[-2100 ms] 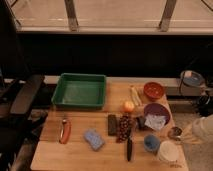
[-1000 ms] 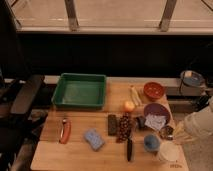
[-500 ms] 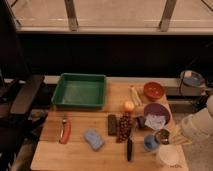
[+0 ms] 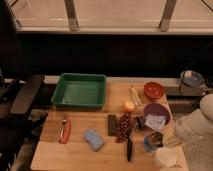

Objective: Stack cups into tray

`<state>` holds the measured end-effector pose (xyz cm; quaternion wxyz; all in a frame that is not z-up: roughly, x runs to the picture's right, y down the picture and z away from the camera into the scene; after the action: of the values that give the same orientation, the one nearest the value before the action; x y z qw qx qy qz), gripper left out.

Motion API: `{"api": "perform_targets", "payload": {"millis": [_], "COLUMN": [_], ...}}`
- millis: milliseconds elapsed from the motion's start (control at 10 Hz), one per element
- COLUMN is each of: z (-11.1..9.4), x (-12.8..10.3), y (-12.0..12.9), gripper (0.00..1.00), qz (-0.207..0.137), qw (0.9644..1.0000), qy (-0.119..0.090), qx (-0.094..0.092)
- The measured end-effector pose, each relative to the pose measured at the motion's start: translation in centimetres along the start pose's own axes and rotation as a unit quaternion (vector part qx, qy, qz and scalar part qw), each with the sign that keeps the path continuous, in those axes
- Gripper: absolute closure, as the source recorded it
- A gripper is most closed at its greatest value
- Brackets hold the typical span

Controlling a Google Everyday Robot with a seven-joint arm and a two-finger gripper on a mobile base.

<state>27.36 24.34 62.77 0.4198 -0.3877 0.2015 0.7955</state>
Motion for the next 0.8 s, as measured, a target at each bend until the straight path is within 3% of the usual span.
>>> {"api": "perform_targets", "payload": {"millis": [200, 600, 800], "z": [0.4, 1.1, 1.8], "x": [0.0, -0.9, -1.2], "y": [0.1, 0.0, -0.1], "gripper": [0.81, 0.44, 0.35], "qz": [-0.003, 0.001, 0.005], "qw": [1.0000, 1.0000, 0.9999], "qy": [0.001, 0.001, 0.012], "qx": [0.001, -0.003, -0.005]}}
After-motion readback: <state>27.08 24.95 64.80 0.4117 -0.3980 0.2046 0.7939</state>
